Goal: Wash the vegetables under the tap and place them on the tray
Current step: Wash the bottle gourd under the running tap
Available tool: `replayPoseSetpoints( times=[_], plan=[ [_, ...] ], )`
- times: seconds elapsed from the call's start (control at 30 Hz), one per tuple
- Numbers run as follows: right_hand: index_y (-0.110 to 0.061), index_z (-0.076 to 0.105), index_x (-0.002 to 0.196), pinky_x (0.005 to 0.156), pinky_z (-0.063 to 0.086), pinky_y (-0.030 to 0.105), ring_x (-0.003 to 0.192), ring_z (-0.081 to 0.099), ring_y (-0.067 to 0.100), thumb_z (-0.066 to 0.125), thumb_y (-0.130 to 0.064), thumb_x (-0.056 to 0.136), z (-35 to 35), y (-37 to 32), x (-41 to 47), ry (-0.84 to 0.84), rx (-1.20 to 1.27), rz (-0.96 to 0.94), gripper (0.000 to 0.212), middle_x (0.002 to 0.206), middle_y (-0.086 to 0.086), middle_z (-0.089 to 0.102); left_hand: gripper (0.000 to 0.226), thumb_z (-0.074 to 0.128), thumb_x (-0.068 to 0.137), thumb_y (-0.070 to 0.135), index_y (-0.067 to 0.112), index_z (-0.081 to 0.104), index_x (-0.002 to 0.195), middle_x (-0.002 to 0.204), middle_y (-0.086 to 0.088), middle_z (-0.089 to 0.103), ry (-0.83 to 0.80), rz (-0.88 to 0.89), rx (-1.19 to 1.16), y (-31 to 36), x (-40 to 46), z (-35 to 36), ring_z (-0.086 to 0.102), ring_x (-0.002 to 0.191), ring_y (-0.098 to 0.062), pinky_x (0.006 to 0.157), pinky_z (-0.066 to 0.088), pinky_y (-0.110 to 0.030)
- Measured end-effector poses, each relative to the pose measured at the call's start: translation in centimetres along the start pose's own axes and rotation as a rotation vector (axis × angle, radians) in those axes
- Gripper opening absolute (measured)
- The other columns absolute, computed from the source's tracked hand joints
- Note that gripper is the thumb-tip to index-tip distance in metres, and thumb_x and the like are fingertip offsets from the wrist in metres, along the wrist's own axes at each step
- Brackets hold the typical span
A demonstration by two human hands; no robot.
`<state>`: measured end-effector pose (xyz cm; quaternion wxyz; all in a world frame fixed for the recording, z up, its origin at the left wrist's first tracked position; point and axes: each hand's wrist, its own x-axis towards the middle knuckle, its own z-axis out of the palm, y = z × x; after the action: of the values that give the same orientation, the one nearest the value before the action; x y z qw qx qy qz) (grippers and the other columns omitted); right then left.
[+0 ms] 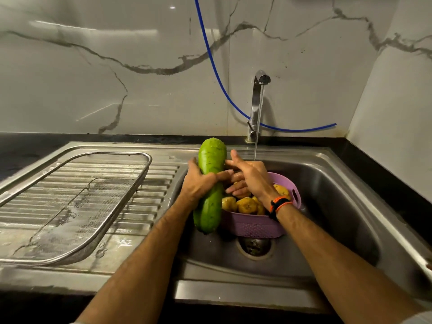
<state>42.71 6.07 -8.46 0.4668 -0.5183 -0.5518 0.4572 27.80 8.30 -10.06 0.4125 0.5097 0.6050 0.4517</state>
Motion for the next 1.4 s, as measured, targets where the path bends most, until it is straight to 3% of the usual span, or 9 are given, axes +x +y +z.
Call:
replayPoseSetpoints(
  times=[0.07,0.13,0.27,0.47,0.6,0.8,1.0,1.27,1.4],
  plan=[
    [-0.018,0.072,0.110,0.047,0.054,0.027,0.062,0.071,0.029,0.040,-0.062,0.095,0.1,0.2,0.2,-0.006,-0.012,0.023,0.056,0.083,0.015,0.074,0.118,0.090,0.063,0.035,0.018,0.020,0.156,0.140,-0.008,0.051,0.029,-0.003,0.034,0.1,-0.2,-0.3,0.058,0.120,-0.027,0.101,0.050,-0.047],
    [-0.015,0.072,0.104,0.048,0.055,0.028,0.061,0.070,0.027,0.038,-0.056,0.099,0.3,0.9,0.6,0.010,-0.088,0.060,0.053,0.082,0.013,0.074,0.103,0.088,0.062,0.032,0.020,0.033,0.149,0.132,-0.010,0.058,0.041,-0.018,0.063,-0.1,-0.4,-0.5,0.061,0.110,-0.027,0.096,0.054,-0.047],
    [-0.022,0.074,0.095,0.075,0.057,0.037,0.087,0.071,0.028,0.060,-0.036,0.089,0.6,3.0,1.2,-0.056,-0.770,-0.136,0.021,0.092,0.008,0.075,0.086,0.088,0.062,0.029,0.022,0.046,0.136,0.118,-0.010,0.062,0.025,-0.056,0.156,-0.5,-1.5,-1.6,0.063,0.103,-0.029,0.090,0.056,-0.046],
    [-0.013,0.062,0.114,0.088,0.047,0.038,0.111,0.058,0.036,0.066,-0.038,0.082,2.9,2.8,-0.4,-0.291,-1.282,-0.228,0.040,0.115,0.017,0.065,0.080,0.088,0.066,0.017,0.019,0.048,0.134,0.116,-0.008,0.060,0.031,-0.112,0.138,-1.1,-2.5,-2.5,0.062,0.105,-0.028,0.094,0.055,-0.044],
    [-0.009,0.059,0.115,0.085,0.045,0.036,0.112,0.057,0.036,0.066,-0.037,0.084,3.1,3.0,-0.7,-0.298,-1.337,-0.226,0.042,0.118,0.018,0.062,0.081,0.088,0.063,0.020,0.019,0.048,0.132,0.115,-0.006,0.061,0.022,-0.106,0.132,0.0,-2.6,-2.7,0.062,0.103,-0.027,0.091,0.055,-0.042],
    [-0.017,0.053,0.138,0.095,0.042,0.033,0.121,0.052,0.028,0.066,-0.044,0.087,2.7,3.1,-0.3,-0.358,-1.260,-0.249,0.059,0.129,0.008,0.061,0.102,0.085,0.035,0.042,0.035,0.043,0.127,0.108,-0.009,0.067,0.050,-0.024,0.007,4.0,-1.6,-3.5,0.070,0.090,-0.039,0.077,0.059,-0.057],
    [-0.005,0.056,0.120,0.087,0.044,0.035,0.117,0.052,0.035,0.067,-0.031,0.086,2.4,2.4,-0.9,-0.313,-1.273,-0.160,0.045,0.122,0.019,0.056,0.081,0.089,0.063,0.013,0.017,0.048,0.133,0.113,-0.013,0.063,-0.009,-0.187,0.000,1.3,-4.0,-2.0,0.067,0.097,-0.031,0.083,0.060,-0.047],
    [-0.019,0.061,0.127,0.090,0.043,0.032,0.115,0.055,0.026,0.070,-0.043,0.084,2.5,3.2,-0.2,-0.345,-1.179,-0.235,0.050,0.122,0.006,0.065,0.087,0.085,0.044,0.029,0.028,0.047,0.122,0.106,-0.012,0.067,0.031,-0.042,-0.088,4.5,-3.3,-3.2,0.071,0.090,-0.037,0.076,0.060,-0.056],
    [-0.009,0.058,0.123,0.090,0.045,0.034,0.117,0.053,0.031,0.069,-0.036,0.086,2.4,2.8,-0.6,-0.312,-1.203,-0.161,0.047,0.123,0.014,0.058,0.082,0.091,0.057,0.020,0.018,0.049,0.128,0.105,-0.008,0.064,0.003,-0.141,0.015,2.5,-4.2,-2.4,0.067,0.089,-0.027,0.075,0.060,-0.042]
  ],
)
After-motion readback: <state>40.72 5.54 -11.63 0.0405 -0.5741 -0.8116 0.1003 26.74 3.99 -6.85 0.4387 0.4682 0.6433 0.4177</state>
